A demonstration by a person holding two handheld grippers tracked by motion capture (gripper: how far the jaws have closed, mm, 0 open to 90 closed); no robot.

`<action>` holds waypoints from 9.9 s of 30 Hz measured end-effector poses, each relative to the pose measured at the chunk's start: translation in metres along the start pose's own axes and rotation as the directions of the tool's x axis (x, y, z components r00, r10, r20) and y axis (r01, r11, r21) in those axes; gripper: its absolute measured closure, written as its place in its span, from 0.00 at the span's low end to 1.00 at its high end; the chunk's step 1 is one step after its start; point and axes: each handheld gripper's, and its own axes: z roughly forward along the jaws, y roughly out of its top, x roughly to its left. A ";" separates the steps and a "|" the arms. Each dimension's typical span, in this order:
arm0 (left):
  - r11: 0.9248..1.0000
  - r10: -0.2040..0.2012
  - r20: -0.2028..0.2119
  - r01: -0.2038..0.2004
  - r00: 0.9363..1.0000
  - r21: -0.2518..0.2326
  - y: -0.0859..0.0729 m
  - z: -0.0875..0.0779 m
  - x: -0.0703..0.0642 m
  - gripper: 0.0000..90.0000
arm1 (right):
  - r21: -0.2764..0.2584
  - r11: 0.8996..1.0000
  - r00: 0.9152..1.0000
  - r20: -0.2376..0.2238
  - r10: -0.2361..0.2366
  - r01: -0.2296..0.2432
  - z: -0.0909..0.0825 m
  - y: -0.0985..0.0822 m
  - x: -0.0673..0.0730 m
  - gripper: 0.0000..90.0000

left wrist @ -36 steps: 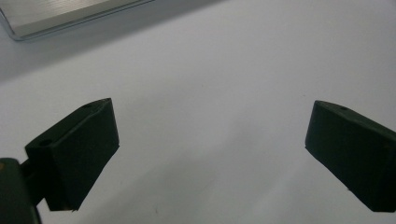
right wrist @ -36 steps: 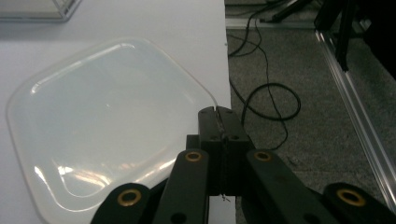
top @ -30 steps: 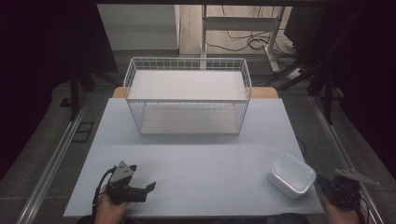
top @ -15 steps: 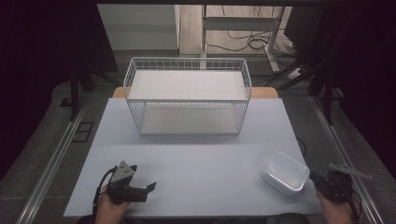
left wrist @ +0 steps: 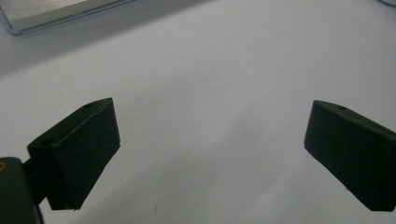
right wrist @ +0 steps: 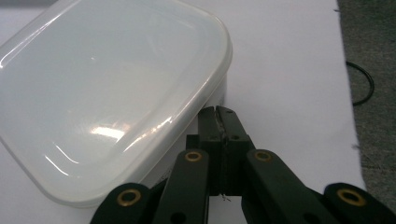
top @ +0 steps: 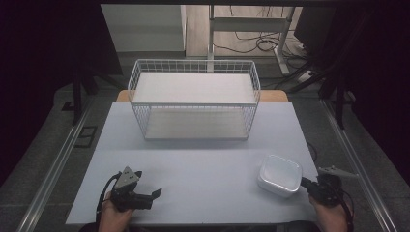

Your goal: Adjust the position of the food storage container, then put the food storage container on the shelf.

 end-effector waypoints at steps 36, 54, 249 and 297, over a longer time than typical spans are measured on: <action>1.000 -0.008 0.012 0.008 1.000 0.008 0.000 0.001 0.001 0.04 | 0.017 0.964 0.898 -0.371 -0.239 0.264 0.082 0.052 0.136 0.98; 1.000 -0.023 0.074 0.023 0.997 0.004 0.000 0.001 0.001 0.05 | -0.032 0.939 0.859 -0.395 -0.327 0.342 0.094 0.059 0.175 0.94; 0.967 -0.210 -0.012 0.206 0.978 -0.151 0.136 0.115 0.066 0.51 | -0.198 0.961 0.924 -0.293 -0.245 0.193 0.166 0.141 0.194 0.70; 0.989 -0.102 0.058 0.108 0.993 -0.100 0.124 0.127 0.043 0.49 | -0.198 0.932 0.842 -0.402 -0.359 0.303 0.084 0.074 0.180 0.60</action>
